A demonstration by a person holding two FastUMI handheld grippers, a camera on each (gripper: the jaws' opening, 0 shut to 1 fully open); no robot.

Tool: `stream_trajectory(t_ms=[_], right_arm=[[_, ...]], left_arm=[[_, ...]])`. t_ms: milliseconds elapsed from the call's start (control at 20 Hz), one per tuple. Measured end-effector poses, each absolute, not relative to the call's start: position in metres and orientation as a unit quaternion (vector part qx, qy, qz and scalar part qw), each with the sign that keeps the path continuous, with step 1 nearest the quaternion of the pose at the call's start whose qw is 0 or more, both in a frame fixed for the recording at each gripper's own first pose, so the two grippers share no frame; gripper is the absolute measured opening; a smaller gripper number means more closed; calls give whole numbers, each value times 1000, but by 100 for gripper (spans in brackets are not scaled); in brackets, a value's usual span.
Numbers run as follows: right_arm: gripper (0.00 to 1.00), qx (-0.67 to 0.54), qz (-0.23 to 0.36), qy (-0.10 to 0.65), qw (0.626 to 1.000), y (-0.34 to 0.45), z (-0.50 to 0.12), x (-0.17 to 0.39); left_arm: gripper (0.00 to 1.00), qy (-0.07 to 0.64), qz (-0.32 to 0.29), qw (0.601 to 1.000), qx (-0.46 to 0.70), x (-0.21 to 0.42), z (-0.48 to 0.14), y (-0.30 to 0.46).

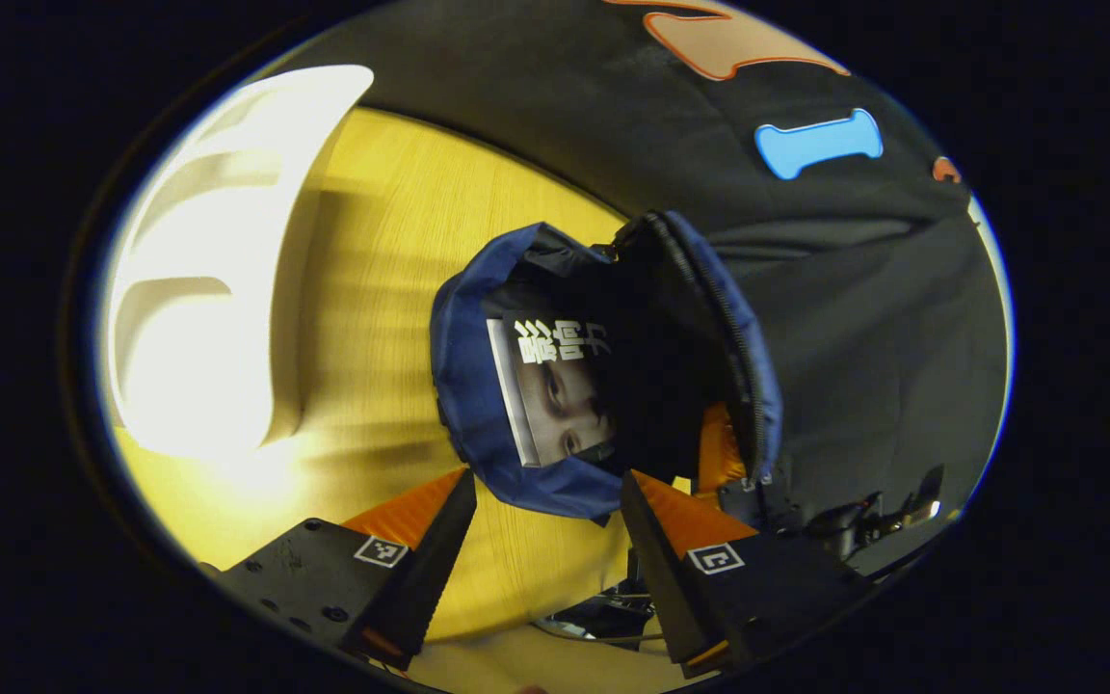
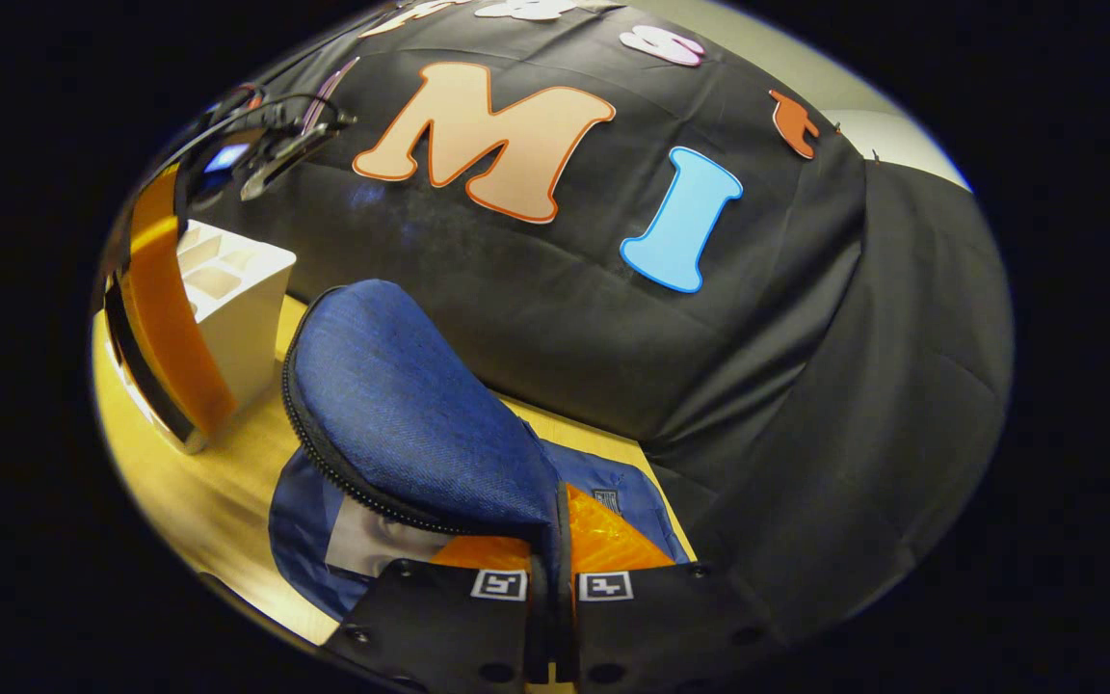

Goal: Open the schoolbag, grab two books from the bookshelf and put them into the schoolbag.

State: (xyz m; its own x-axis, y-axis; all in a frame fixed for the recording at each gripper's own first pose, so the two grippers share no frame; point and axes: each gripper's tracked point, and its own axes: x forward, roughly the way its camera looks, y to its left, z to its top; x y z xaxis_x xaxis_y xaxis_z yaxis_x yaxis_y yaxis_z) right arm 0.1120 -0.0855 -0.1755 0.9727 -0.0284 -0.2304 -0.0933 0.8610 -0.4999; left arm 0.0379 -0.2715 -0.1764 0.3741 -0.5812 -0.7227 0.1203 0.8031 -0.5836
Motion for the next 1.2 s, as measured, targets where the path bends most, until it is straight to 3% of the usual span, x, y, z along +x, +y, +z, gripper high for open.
stream_trajectory(t_ms=[600,950,1100,1200], right_arm=[[7,-257,-11,126,958,-89,-178,107],[4,-270,-30,136,953,-82,-184,107],[7,-274,-37,142,950,-81,-188,104],[4,-271,-44,145,951,-79,-188,105]], left_arm=[[86,461,-150,847,-217,36,-62,-106],[86,475,-68,856,-191,21,-34,26],[86,470,-22,866,-171,30,-22,87],[86,463,1,875,-143,41,-20,127]])
